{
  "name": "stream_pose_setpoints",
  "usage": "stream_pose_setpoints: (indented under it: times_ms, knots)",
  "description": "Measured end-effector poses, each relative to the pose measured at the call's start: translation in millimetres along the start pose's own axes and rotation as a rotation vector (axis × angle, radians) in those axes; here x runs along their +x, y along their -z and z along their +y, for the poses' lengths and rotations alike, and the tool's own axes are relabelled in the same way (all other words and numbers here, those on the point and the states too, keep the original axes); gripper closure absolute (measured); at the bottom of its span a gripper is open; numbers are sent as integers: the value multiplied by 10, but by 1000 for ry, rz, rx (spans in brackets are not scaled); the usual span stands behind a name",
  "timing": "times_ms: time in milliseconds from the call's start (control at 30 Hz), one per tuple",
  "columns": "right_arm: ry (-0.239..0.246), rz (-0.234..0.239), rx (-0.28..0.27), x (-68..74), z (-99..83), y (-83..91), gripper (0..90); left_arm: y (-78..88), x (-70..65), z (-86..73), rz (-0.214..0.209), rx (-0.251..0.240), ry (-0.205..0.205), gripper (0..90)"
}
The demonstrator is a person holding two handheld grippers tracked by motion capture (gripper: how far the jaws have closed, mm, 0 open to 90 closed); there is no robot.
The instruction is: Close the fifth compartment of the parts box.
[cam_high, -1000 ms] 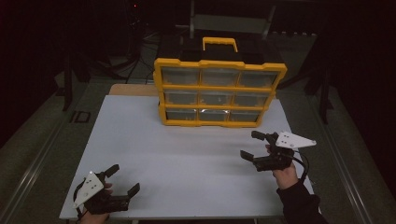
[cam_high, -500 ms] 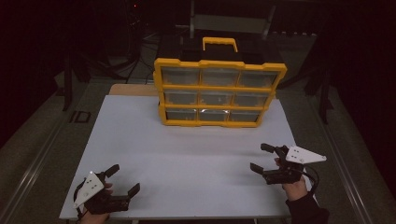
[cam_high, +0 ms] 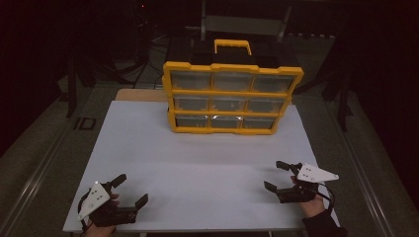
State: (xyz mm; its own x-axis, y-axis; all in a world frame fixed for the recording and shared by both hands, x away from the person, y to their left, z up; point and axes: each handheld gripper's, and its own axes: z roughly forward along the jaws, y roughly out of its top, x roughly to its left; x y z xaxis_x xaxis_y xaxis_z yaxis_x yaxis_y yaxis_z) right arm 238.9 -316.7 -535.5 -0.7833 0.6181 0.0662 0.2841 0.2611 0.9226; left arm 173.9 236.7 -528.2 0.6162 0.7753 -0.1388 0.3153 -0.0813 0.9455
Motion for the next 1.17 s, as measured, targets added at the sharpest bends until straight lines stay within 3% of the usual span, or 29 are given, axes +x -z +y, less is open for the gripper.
stream_pose_setpoints:
  times_ms: [167, 333, 400, 667, 1167]
  knots:
    - [-30, -8, 27, -49, -99, -7, 126, 0, 2, -1, -1, 1, 1, 0]
    - [-33, -46, 60, -95, -167, -11, 126, 0, 2, -1, -2, 1, 1, 0]
    - [-66, -79, 67, -144, -204, 2, 127, 0, 3, -1, -1, 1, 2, 0]
    - [-101, -151, 89, -229, -266, 16, 126, -1, 8, -2, -1, 1, 2, 0]
    - [-91, -167, 93, -242, -251, 19, 116, 0, 9, -2, 5, 3, 1, 0]
